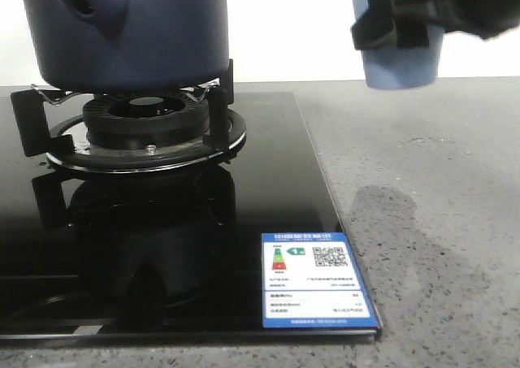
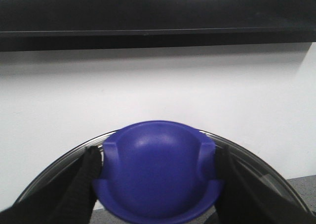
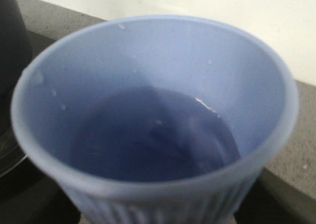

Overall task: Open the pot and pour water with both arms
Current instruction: 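Lift the blue cup with the right gripper toward the pot, then tilt the blue cup over the open pot with the right gripper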

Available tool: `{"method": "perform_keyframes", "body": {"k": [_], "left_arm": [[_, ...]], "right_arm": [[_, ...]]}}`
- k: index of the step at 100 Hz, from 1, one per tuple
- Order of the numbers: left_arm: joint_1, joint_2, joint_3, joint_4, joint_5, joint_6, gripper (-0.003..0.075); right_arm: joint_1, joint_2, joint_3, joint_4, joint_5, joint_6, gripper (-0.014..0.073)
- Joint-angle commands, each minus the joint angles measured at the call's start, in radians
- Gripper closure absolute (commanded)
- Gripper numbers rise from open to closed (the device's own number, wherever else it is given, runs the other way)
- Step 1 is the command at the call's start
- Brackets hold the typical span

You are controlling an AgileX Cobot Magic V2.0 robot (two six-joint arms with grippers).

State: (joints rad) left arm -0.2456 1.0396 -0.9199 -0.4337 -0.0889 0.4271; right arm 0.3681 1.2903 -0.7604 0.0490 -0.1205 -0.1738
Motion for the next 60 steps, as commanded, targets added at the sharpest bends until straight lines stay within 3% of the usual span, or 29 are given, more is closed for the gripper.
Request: {"method": "perform_keyframes", "body": {"k": [1,36,60], "left_arm": [[0.003,-0.026,-0.037,0.002,-0.102,-0.002,0.037],[0.003,-0.026,-0.037,0.002,-0.102,-0.002,0.037],[0.003,-0.026,-0.037,0.002,-0.102,-0.002,0.037]], "right_arm": [[0.005,-0.038,-0.102,-0.056,-0.007,0.0,0.0258],[0.086,0.005,-0.37,-0.175,0.193,-0.002,0.0258],[0.183,0.082,-0.528,-0.358,0.305,-0.002,0.0258]]}}
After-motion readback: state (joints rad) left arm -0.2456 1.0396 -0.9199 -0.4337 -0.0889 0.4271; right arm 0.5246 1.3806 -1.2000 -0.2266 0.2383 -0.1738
